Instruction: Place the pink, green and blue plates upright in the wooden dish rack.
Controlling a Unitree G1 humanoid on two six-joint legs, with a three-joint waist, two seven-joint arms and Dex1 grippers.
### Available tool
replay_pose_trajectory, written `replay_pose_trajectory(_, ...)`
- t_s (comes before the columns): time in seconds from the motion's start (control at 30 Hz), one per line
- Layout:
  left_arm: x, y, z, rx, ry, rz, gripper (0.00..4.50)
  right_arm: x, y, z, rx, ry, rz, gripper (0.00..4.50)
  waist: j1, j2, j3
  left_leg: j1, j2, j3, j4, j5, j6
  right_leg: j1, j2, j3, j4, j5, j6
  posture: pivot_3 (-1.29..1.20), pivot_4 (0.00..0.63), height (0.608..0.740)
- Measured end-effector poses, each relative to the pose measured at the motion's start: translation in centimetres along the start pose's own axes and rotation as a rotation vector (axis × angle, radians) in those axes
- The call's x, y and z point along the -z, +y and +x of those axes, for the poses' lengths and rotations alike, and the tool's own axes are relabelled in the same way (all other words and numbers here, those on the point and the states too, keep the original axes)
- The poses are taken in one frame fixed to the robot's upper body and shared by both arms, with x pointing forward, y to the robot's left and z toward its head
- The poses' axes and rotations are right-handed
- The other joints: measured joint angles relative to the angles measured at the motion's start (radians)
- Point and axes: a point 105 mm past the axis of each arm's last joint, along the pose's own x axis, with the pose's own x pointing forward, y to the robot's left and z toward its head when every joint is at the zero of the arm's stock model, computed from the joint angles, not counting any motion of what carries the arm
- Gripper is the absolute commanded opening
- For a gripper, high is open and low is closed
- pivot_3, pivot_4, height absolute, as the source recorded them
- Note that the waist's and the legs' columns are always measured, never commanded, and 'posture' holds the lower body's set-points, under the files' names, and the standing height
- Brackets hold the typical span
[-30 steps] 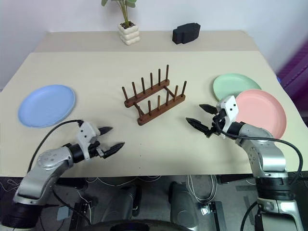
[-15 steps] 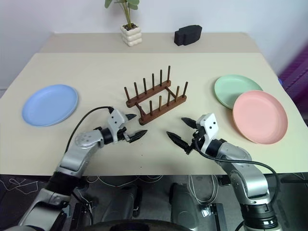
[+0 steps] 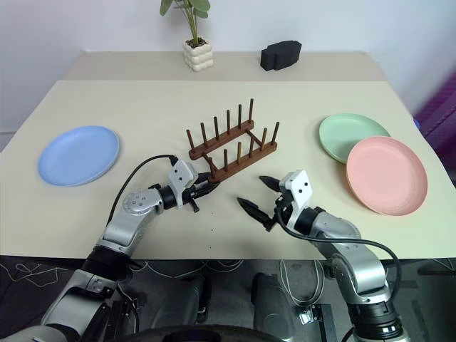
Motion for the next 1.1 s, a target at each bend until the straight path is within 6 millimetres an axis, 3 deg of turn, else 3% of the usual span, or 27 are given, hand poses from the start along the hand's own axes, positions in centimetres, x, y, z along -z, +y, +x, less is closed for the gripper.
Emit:
replay_pose_trajectory(0.8, 0.0, 0.0, 0.0, 0.001, -0.004, 0.006, 0.73, 0.0, -0.2, 0.2, 0.001, 0.008, -0.019, 4.5, 0.0, 0.0, 0.0, 0.0, 0.0, 0.0, 0.0, 0.0, 0.0, 0.0, 0.0, 0.0, 0.0, 0.0, 0.0, 0.0, 0.15, 0.739)
replay_pose_trajectory(0.87, -0.1, -0.1, 0.0, 0.051, -0.003, 0.007, 0.73, 0.2, -0.2, 0.0, -0.002, 0.029, -0.028, 4.5, 0.001, 0.0, 0.0, 0.0, 0.0, 0.0, 0.0, 0.0, 0.0, 0.0, 0.0, 0.0, 0.0, 0.0, 0.0, 0.0, 0.15, 0.739)
replay_pose_trajectory(1.0, -0.5, 0.8, -1.7, 0.267, 0.042, 0.044, 0.73, 2.9, -1.4, -2.5, 0.049, 0.173, -0.031, 4.5, -0.005, 0.0, 0.001, -0.002, 0.0, 0.001, -0.001, -0.002, 0.002, -0.002, 0.0, -0.001, -0.002, 0.0, -0.001, 0.0, 0.15, 0.739)
replay_pose_trajectory(1.1, -0.7, 0.3, -1.7, 0.317, 0.026, 0.029, 0.73, 2.8, -1.5, -2.3, 0.045, 0.173, -0.035, 4.5, -0.007, 0.0, 0.001, -0.002, 0.0, 0.001, -0.001, -0.002, 0.003, -0.002, 0.0, 0.0, -0.002, 0.0, 0.0, 0.0, 0.15, 0.739)
